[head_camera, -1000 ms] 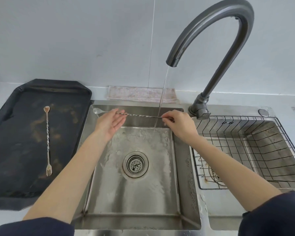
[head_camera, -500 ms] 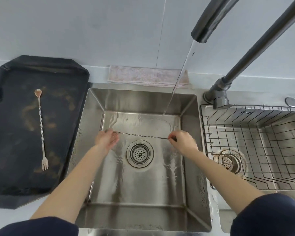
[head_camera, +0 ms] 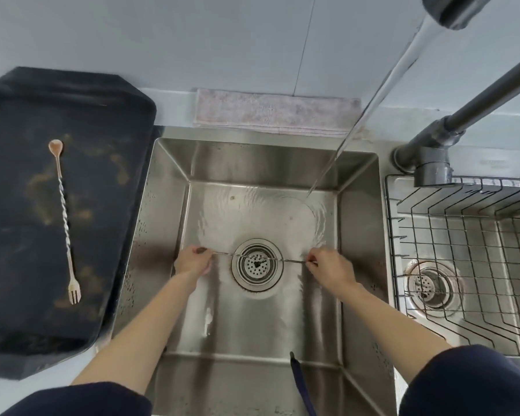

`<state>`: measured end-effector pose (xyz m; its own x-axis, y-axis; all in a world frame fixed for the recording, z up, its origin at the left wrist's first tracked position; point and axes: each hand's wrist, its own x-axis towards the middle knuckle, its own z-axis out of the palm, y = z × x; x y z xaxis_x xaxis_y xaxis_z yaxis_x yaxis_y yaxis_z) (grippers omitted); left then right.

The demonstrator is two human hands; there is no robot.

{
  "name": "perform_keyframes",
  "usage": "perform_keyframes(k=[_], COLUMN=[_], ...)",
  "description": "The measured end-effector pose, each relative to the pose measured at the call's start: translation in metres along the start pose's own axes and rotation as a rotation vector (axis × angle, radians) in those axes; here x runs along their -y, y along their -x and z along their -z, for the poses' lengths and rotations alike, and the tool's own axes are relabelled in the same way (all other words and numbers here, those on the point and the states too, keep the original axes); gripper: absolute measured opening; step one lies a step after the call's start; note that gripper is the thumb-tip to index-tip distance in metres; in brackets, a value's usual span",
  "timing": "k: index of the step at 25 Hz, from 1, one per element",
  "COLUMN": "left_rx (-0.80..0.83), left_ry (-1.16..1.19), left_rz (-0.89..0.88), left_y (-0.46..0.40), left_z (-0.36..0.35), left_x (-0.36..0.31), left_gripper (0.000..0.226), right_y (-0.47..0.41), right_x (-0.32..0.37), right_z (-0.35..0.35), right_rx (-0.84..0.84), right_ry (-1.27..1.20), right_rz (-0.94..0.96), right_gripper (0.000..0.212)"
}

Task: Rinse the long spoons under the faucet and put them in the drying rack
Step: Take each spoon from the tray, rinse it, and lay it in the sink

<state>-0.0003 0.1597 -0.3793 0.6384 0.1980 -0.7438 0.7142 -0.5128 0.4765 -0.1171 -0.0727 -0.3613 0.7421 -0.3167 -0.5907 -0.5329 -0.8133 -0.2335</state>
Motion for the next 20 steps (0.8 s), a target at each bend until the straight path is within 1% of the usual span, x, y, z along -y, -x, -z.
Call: perform_keyframes(k=[3,5,6,8,9,12,13,15,17,18,20], left_rx=[-0.006,0.001,0.006,0.015,0.017,0.036,0.057,0.089,0.107,0.107,0.097], left_ry=[-0.047,-0.042,-0.047,-0.089,-0.105,-0.179,-0.249,-0.386,-0.417,-0.435,-0.495], left_rz=[-0.051,-0.037,-0.025,-0.008,-0.011,-0.049,-0.087,-0.152,-0.194,-0.23,-0.31], left_y=[0.003,0.004,0.004,0.006,0.007,0.015,0.019,0.027,0.039,0.044,0.056], left_z=[-0.002,-0.002,-0.001,0.0,0.002,0.006,0.008,0.012,0.018,0.021,0.027], left_x=[0.002,0.0,-0.001,-0.001,-0.001,-0.005,-0.007,-0.014,-0.018,-0.02,-0.026], left_gripper=[0.022,0.015,0.017,0.032,0.031,0.008,0.005,0.014,0.034,0.04,0.042], right_y=[0.0,0.001,0.003,0.005,0.007,0.015,0.018,0.025,0.034,0.039,0.052], right_x=[-0.001,-0.002,-0.002,-0.001,0.001,0.005,0.006,0.01,0.015,0.018,0.027], right_z=[-0.001,-0.001,-0.001,0.0,0.0,0.002,0.004,0.011,0.02,0.024,0.032], right_rx=[0.003,0.002,0.001,0.001,0.0,0.001,0.003,0.003,-0.012,-0.019,-0.037], right_ry=[0.016,0.024,0.041,0.088,0.113,0.133,0.132,0.129,0.128,0.127,0.104], right_rz=[0.004,0.006,0.01,0.025,0.034,0.045,0.048,0.055,0.066,0.071,0.087], right_gripper=[0.021,0.023,0.025,0.028,0.029,0.031,0.032,0.034,0.035,0.036,0.038])
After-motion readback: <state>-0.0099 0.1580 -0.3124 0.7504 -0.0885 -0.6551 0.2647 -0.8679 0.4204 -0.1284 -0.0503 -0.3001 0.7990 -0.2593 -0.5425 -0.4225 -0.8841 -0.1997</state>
